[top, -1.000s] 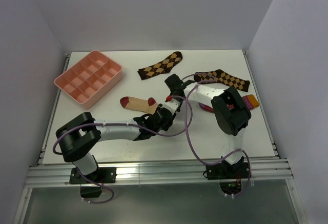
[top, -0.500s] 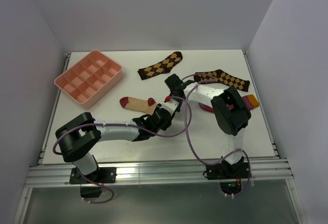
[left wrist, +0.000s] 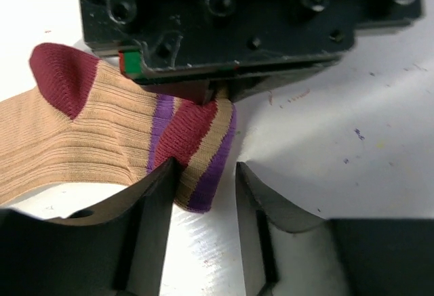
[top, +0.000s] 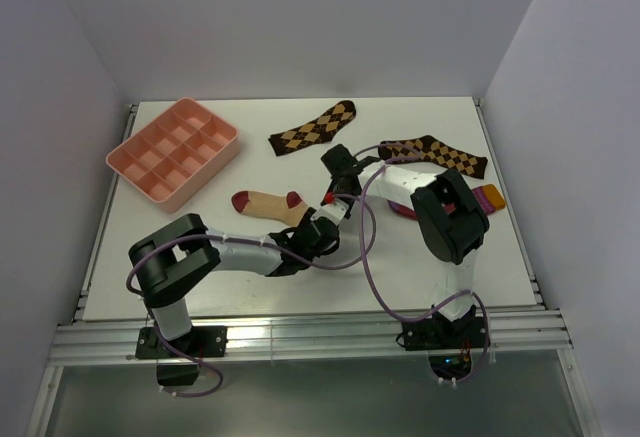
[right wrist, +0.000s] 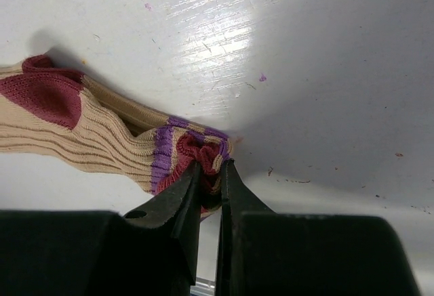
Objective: Roll the socks
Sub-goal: Roll the sock at the center of the board.
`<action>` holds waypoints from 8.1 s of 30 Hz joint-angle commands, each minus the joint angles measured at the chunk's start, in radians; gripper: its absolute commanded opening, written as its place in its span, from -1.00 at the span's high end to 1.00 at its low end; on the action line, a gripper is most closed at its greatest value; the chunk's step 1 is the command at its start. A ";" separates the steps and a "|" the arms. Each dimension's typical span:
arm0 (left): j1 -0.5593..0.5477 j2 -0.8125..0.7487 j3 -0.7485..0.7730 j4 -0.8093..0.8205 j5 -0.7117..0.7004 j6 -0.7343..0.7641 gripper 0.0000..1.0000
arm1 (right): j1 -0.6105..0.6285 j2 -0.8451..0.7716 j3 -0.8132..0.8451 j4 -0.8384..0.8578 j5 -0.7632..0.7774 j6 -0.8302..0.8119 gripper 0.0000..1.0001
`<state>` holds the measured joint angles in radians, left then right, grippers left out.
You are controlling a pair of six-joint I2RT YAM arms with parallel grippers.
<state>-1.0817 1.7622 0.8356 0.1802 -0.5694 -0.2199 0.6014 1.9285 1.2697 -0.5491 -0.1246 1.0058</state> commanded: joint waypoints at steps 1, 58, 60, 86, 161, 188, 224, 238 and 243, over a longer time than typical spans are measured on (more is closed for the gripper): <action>-0.001 0.048 0.007 -0.076 -0.004 -0.064 0.15 | 0.000 0.038 -0.024 -0.012 0.000 -0.001 1.00; 0.589 0.103 -0.093 0.065 1.122 -0.734 0.99 | 0.011 -0.126 -0.325 0.587 -0.023 0.005 -0.20; 0.591 0.112 -0.084 0.048 1.120 -0.733 0.99 | 0.011 -0.122 -0.325 0.592 -0.027 0.001 -0.16; 0.390 -0.253 -0.029 -0.177 0.433 -0.365 -0.38 | 0.017 -0.066 -0.060 0.101 0.089 -0.026 1.00; 0.640 -0.035 -0.260 0.254 1.105 -0.825 0.99 | 0.017 -0.151 -0.285 0.592 -0.043 -0.004 -0.28; 0.681 0.048 -0.214 0.081 1.036 -0.796 0.85 | 0.023 -0.040 -0.244 0.635 -0.113 -0.061 0.66; 0.082 -0.233 -0.039 0.022 0.128 -0.167 -0.19 | 0.040 -0.036 0.016 0.058 0.062 -0.064 1.00; 0.029 -0.038 -0.015 0.021 0.000 -0.166 -0.11 | 0.041 -0.034 -0.015 0.116 0.017 -0.075 1.00; 0.032 -0.014 -0.038 -0.008 -0.030 -0.222 0.05 | 0.041 -0.051 -0.046 0.170 -0.027 -0.073 1.00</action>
<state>-1.0489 1.7142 0.8028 0.2012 -0.5892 -0.3923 0.6308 1.8870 1.2465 -0.4263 -0.1108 0.9405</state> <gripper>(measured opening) 0.492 0.056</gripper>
